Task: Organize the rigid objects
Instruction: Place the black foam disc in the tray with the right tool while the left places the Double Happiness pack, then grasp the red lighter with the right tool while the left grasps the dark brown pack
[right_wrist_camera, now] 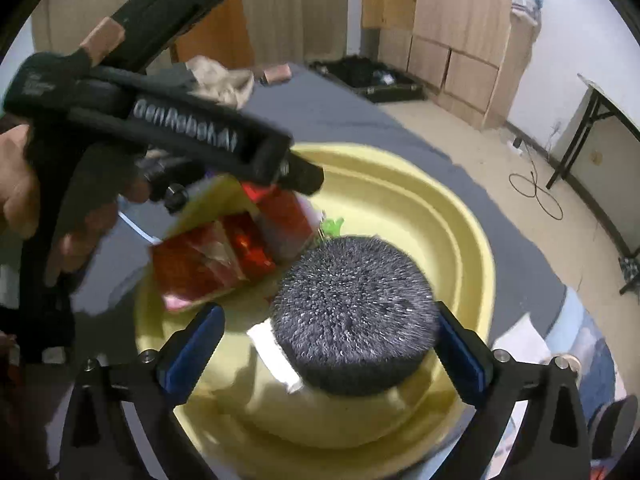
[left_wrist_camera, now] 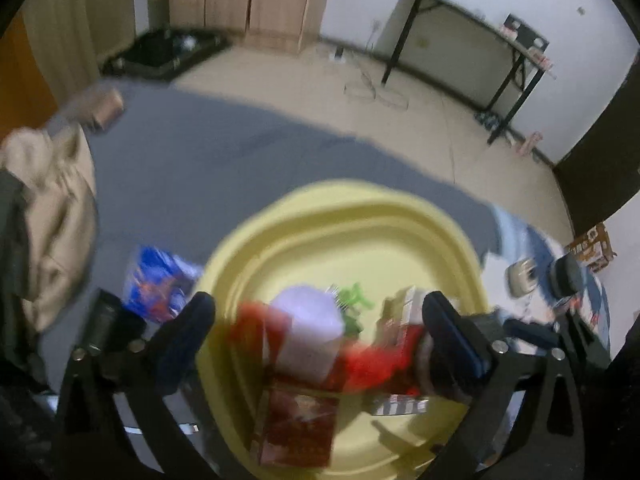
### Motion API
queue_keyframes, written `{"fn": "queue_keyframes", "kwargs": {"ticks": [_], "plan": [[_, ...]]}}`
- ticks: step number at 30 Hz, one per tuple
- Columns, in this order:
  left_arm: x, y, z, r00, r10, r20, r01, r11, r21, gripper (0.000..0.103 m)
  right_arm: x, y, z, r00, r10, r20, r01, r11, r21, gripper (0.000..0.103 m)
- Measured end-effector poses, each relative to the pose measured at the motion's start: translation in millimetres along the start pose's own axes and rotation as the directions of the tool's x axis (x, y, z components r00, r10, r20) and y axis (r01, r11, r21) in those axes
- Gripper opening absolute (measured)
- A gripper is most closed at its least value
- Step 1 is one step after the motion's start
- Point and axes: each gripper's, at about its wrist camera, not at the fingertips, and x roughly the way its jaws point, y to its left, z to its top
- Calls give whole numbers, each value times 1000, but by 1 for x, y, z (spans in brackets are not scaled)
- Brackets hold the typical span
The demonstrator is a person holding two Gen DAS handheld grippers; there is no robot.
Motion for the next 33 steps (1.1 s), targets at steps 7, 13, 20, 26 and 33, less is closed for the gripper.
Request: {"fn": "queue_keyframes", "kwargs": {"ticks": [7,13,20,26,33], "plan": [[-59,-105,8,989,-140,48,133,982,132,103,-102,-49,-34,979,-78,188,39,979,201,103],[-33,-223,-29,969,-239,-57,245,944,221,103,-192,-147,-116,933,-340,121,256,859,443,103],[48,-325,-91,937,-245,-251,277,956,101,103,-278,-239,-255,829,-560,3,431,642,635,103],[86,-381,-115,928,-245,-281,285,952,112,103,-268,-276,-307,891,-450,-59,403,724,559,103],[118,-393,-110,949,-166,-269,178,984,23,103,-237,-312,-323,939,-342,-31,320,839,441,103]]}}
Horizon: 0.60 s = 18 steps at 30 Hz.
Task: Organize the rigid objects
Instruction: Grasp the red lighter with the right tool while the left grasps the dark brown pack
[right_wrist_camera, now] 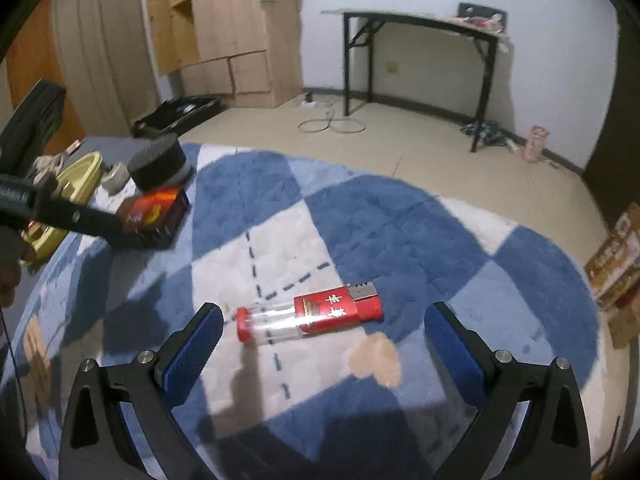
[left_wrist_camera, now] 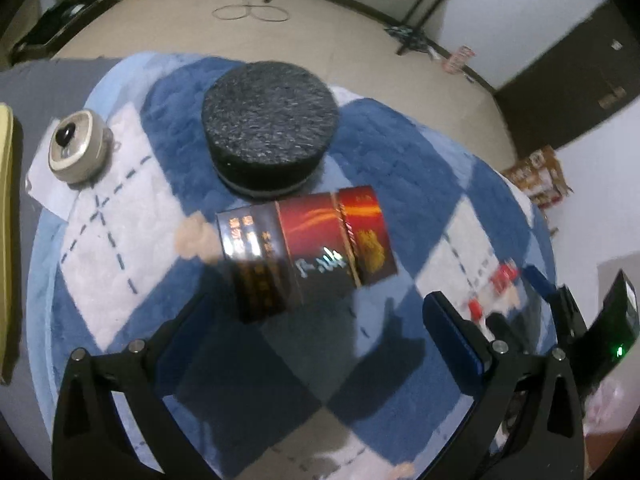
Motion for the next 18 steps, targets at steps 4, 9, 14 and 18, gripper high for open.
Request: {"fn": "queue_keyframes", "kwargs": {"ticks": [4,9,14,18], "plan": [[17,-5,4,999,30,-10,-30,999,-36,103,13,-12,-5,997,81,-11,-81,996,-29,103],[39,-19,9,994,106,0,-106,994,-23,103,16,-15,-9,997,73,-7,-73,996,-55,103],[46,-25,11,986,166,25,-166,986,27,101,26,4,-10,999,-31,-24,27,989,-143,103],[36,-9,11,991,127,31,-128,992,6,94,28,20,-9,994,-110,6,109,979,-174,83]]}}
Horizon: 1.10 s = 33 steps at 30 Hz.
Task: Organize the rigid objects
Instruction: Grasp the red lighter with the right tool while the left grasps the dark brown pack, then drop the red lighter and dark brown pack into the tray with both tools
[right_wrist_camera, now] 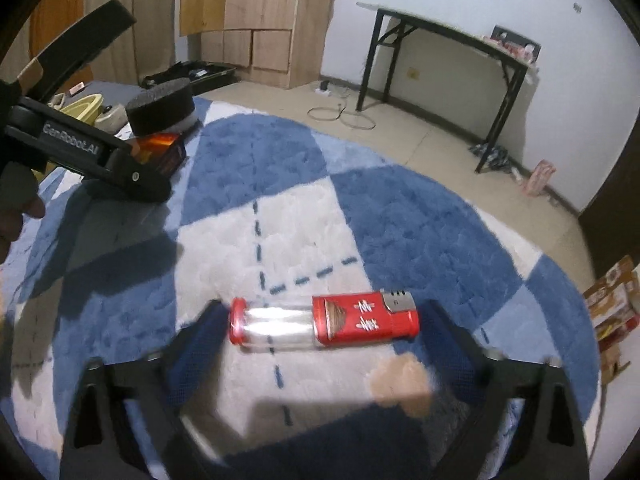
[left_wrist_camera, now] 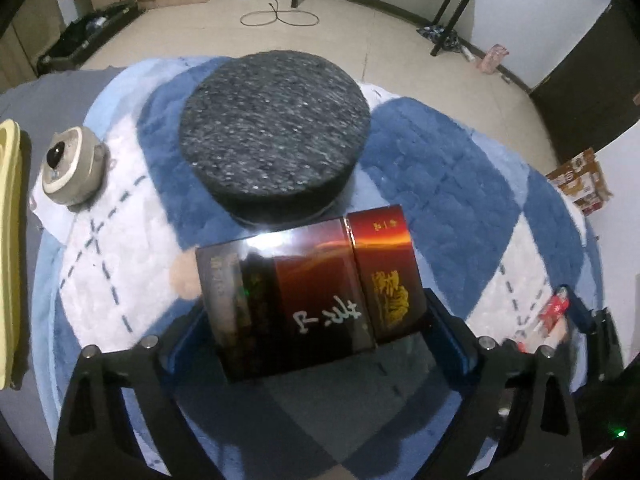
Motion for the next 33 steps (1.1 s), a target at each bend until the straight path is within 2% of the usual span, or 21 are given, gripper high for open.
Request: {"fn": "queue_keyframes", "kwargs": {"ticks": [2,5,9,12,15,18,21,25,26,28,31,33], "plan": [[-4,6,-1,999,-45,1,45,999,19,94,-2,9,2,999,-45,6,45,999,-14,83],[-21,22,-11,996,-92,8,92,993,72,94,-2,21,3,998,-61,7,61,998,12,83],[-62,61,-33,993,-116,15,113,985,127,94,-13,34,7,999,-15,30,13,998,58,83],[-107,111,-44,994,-75,85,59,982,178,94,-27,60,21,997,36,69,-40,998,52,83],[-139,166,-50,992,-40,120,21,987,158,94,-36,108,42,990,98,101,-99,995,13,83],[-165,235,-53,988,6,157,-20,996,90,94,-44,179,66,975,187,118,-178,980,-83,83],[-181,293,-39,970,119,212,-136,989,64,94,-49,251,92,945,306,114,-290,946,-144,83],[-174,340,-3,962,175,208,-188,981,42,94,-39,339,130,903,426,63,-413,899,-148,83],[-167,350,7,961,185,204,-195,980,31,94,-36,349,136,901,430,52,-418,895,-157,83],[-148,372,29,970,194,147,-196,981,3,94,-25,377,149,905,426,20,-415,890,-187,83],[-133,389,38,984,156,82,-157,988,3,94,-4,401,160,912,407,-47,-408,891,-199,83],[-122,387,43,987,155,50,-157,987,28,94,10,410,162,923,374,-89,-384,897,-217,83]]}}
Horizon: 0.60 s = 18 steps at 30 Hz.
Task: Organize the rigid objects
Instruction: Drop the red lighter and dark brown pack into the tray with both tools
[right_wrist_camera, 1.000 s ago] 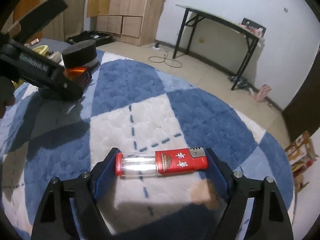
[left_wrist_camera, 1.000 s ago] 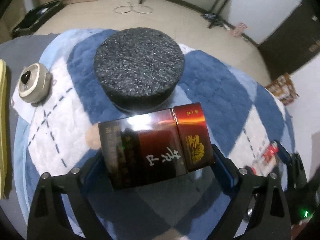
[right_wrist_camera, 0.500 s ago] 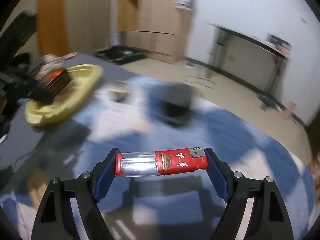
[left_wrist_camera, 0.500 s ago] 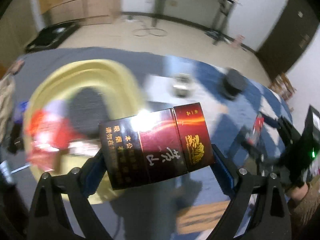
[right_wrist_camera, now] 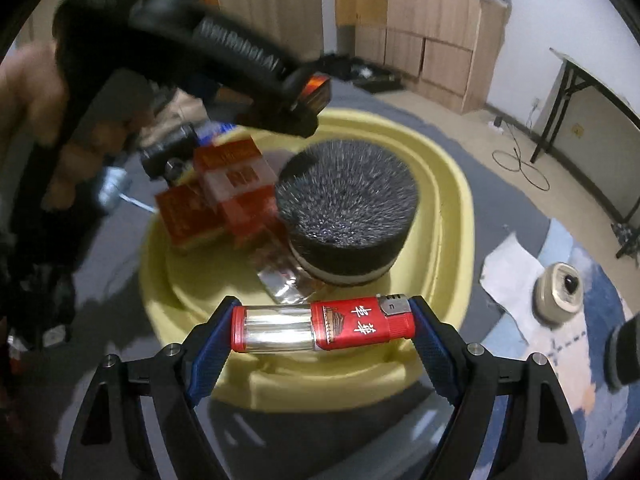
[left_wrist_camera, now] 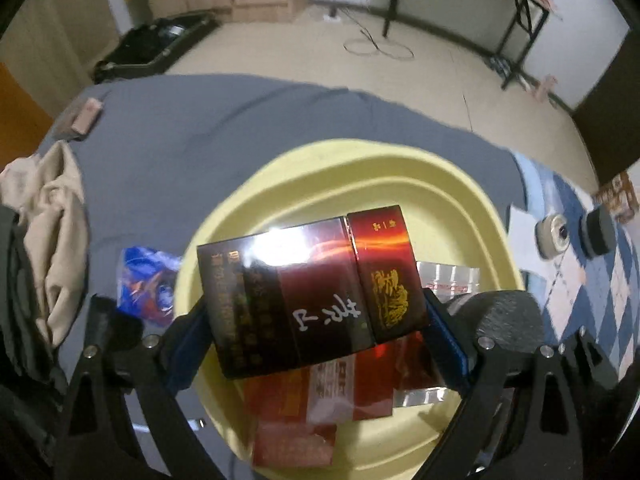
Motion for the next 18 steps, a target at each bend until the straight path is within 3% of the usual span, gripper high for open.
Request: {"fn": "queue_keyframes", "kwargs": {"ticks": [5,7,13,14,15,18], "plan": [[23,-1,4,997,23,-69,-24,1000,-18,94,24,-1,19,998,-47,-42,46,999,-28,83],[28,5,7,996,-28,-84,22,997,-70,94,33,9,26,996,-68,-52,64,995,-70,83],[28,16,5,995,-74,-61,67,992,-110,96,60,26,33,992,-83,-96,74,992,-102,85],[24,17,4,995,-80,-58,73,990,-119,96,62,28,34,993,-70,-99,61,994,-91,88],[18,21,3,995,-93,-47,86,987,-133,96,61,28,34,993,-55,-102,46,996,-83,101],[-17,14,0,996,-89,-4,87,987,-133,103,47,33,30,999,-31,-45,27,994,-103,103]]}}
